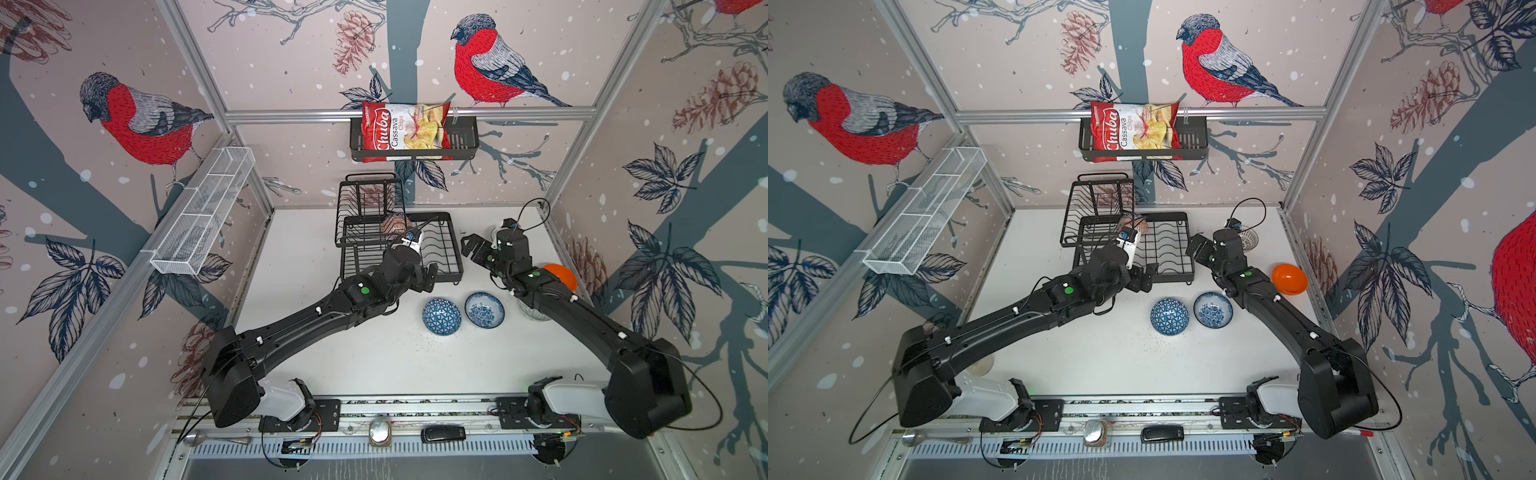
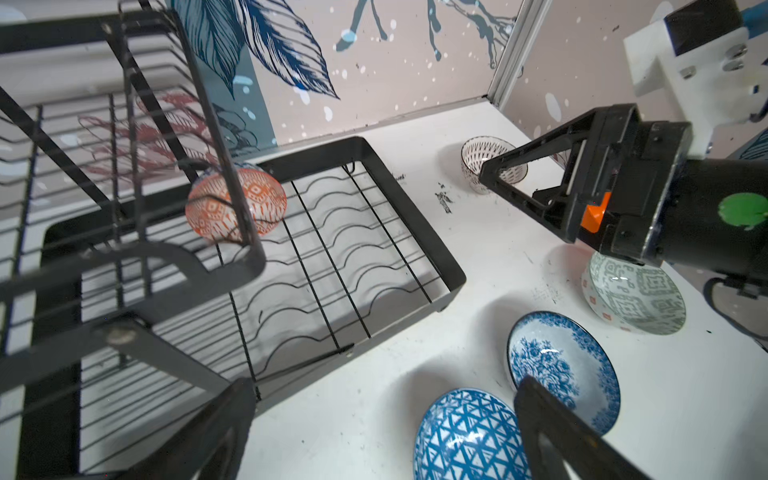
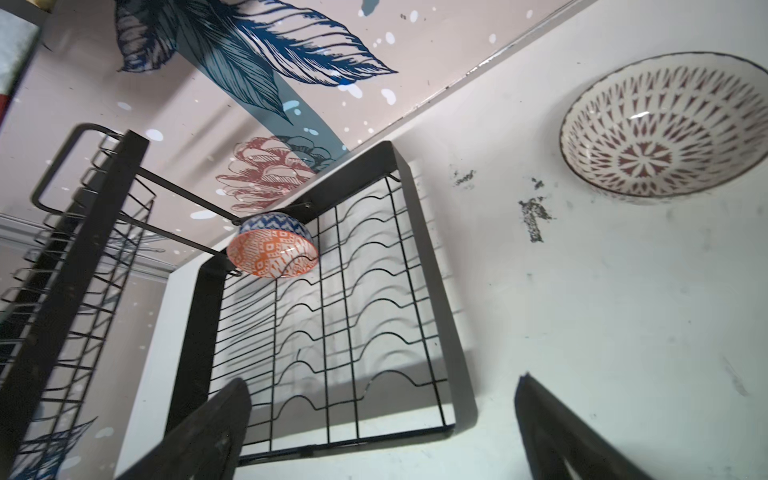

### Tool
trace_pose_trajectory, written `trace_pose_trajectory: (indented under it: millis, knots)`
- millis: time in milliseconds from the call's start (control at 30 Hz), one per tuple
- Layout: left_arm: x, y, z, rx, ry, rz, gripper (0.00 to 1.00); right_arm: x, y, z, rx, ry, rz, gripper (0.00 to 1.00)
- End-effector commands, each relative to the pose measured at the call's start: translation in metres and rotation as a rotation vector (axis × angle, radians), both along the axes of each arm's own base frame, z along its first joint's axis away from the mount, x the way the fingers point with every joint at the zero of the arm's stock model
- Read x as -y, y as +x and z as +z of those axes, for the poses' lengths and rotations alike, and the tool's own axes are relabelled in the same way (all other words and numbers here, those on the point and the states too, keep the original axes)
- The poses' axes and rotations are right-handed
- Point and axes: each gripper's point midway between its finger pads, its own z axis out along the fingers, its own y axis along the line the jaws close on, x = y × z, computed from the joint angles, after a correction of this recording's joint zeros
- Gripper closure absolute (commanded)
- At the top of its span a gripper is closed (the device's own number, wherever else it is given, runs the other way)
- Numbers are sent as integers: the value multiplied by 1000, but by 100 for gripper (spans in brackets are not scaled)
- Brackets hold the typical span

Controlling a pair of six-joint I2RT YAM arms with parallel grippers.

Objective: Load the bowls into the dish rack
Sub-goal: 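Withdraw the right gripper from the rack while the left gripper shifts, then move both grippers down toward the blue triangle-pattern bowl on the table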

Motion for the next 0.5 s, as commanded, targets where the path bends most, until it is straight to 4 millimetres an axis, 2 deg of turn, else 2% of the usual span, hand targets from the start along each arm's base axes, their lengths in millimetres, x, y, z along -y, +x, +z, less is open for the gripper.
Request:
trace_pose_trajectory:
  millis: [0, 133, 267, 367, 467]
  knots:
    - [-3, -10, -19, -89, -63, 58, 3, 12, -4, -6, 28, -73, -18, 0]
    - [-3, -23, -51, -189, -104, 61, 3, 20, -18, -15, 50, -104, -13, 0]
    - [-1, -39, -85, -269, -93, 44, 3, 17, -34, -18, 27, -113, 31, 0]
    - [-5, -45, -100, -308, -64, 46, 3, 6, -49, -23, 3, -149, 103, 0]
    - [-7, -49, -110, -337, -56, 52, 3, -13, -67, -38, -55, -195, 197, 4]
